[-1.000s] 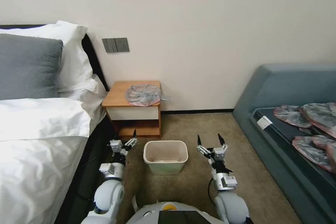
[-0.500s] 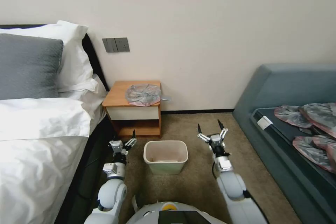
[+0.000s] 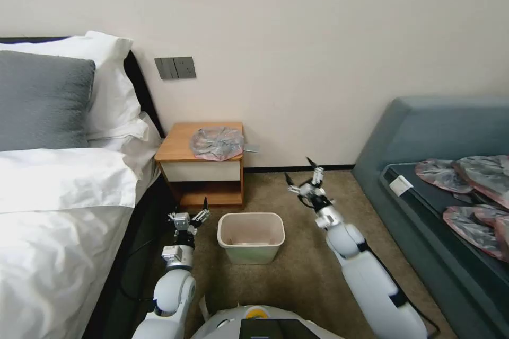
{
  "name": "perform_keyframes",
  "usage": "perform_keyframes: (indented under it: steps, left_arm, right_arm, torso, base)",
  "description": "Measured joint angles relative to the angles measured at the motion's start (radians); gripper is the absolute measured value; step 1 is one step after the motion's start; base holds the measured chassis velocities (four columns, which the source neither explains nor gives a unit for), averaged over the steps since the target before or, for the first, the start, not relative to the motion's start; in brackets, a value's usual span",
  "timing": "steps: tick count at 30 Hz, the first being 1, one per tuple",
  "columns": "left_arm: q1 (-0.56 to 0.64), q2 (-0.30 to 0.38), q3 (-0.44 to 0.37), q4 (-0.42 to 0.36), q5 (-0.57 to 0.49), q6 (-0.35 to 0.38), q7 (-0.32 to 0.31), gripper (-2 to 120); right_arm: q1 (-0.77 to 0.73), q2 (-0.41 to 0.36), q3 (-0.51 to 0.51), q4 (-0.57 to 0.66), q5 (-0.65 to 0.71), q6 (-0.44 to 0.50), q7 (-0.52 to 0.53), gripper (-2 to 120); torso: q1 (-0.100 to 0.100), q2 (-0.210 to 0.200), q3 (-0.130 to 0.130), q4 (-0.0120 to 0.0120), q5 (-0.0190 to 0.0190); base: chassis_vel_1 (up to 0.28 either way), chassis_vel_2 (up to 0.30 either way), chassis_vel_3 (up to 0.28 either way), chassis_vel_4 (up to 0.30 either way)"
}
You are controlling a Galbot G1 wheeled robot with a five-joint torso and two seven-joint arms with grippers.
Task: Pick up the garbage bag from the table and place it over the trash can.
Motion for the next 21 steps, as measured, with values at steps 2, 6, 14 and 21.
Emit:
perform_keyframes:
  steps: [2, 6, 14, 21]
  left_arm:
    - [-0.005, -0.011, 0.000, 0.012, 0.007, -0.003, 0.001, 98]
    - [-0.008, -0.021, 0.002, 0.025, 0.009, -0.005, 0.001, 98]
    - [-0.006, -0.031, -0.004, 0.046, 0.010, -0.018, 0.000, 98]
    - [-0.003, -0.044, -0.003, 0.049, 0.014, -0.022, 0.000, 98]
  right_arm:
    - [0.055, -0.002, -0.038, -0.049, -0.041, 0.015, -0.006, 100]
    - [0.144, -0.007, -0.103, -0.130, -0.084, 0.036, -0.017, 100]
    - [0.292, 0.009, -0.189, -0.245, -0.176, 0.076, -0.016, 100]
    - [0.424, 0.035, -0.259, -0.365, -0.249, 0.124, -0.007, 100]
  torso:
    - [0.000, 0.000, 0.000, -0.0002, 0.0000]
    - [0.000, 0.000, 0.000, -0.0003, 0.0000]
    - [0.000, 0.000, 0.000, 0.0000, -0.0001]
    - [0.000, 0.000, 0.000, -0.0003, -0.0002]
  base:
    - [0.000, 0.000, 0.000, 0.000]
    - [0.000, 0.000, 0.000, 0.000]
    - [0.000, 0.000, 0.000, 0.000]
    - [0.000, 0.000, 0.000, 0.000]
